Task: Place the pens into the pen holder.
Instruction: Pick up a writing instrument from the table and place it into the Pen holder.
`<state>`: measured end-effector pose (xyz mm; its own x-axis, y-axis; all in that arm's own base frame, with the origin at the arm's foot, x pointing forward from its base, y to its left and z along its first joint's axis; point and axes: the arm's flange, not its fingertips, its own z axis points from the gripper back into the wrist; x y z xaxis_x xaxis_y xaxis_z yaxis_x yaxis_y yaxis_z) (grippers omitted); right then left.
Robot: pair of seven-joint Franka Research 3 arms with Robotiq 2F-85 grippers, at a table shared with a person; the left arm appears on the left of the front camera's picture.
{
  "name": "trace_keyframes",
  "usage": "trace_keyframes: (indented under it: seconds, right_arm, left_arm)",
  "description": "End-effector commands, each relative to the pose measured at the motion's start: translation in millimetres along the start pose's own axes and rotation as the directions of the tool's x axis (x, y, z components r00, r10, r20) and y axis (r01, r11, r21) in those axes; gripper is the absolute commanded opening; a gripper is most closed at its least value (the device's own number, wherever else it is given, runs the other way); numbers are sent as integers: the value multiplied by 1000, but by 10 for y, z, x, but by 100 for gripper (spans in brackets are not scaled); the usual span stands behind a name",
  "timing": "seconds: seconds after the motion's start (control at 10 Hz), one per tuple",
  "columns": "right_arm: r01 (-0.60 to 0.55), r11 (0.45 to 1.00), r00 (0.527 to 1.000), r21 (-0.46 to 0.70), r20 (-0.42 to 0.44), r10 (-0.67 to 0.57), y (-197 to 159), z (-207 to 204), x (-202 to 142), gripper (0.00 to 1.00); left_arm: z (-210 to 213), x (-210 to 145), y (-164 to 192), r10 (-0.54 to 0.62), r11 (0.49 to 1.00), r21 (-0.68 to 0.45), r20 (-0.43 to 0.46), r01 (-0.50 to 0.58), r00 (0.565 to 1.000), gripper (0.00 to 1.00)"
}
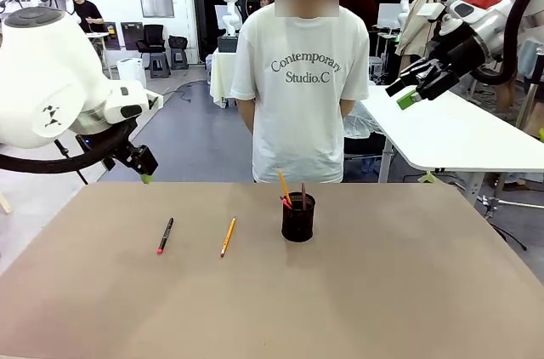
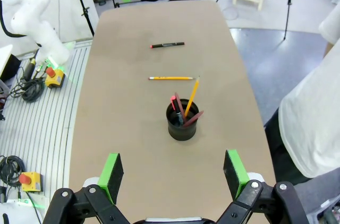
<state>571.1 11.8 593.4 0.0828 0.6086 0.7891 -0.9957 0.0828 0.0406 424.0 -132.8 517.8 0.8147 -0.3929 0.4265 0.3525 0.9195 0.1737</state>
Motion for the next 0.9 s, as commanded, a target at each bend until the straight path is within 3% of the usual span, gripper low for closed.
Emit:
trace_keyframes:
  seconds: [0.0,0.3,0.6,0.8]
  right_arm:
    - [-6,1000,1000,-2,0,6,3,10,39,100]
    - [-6,1000,1000,-2,0,6,3,10,39,100]
    - [-6,1000,1000,-2,0,6,3,10,39,100]
    - [-6,1000,1000,-2,0,6,3,10,39,100]
  left_arm:
    - [-98,98,-232,82,995,66,-30,-80,996,100]
    - [-801,411,-529,165,986,69,-226,-154,960,100]
    - [-1374,661,-606,167,986,16,-230,-167,959,100]
    - [-1522,912,-648,157,987,0,-198,-161,967,100]
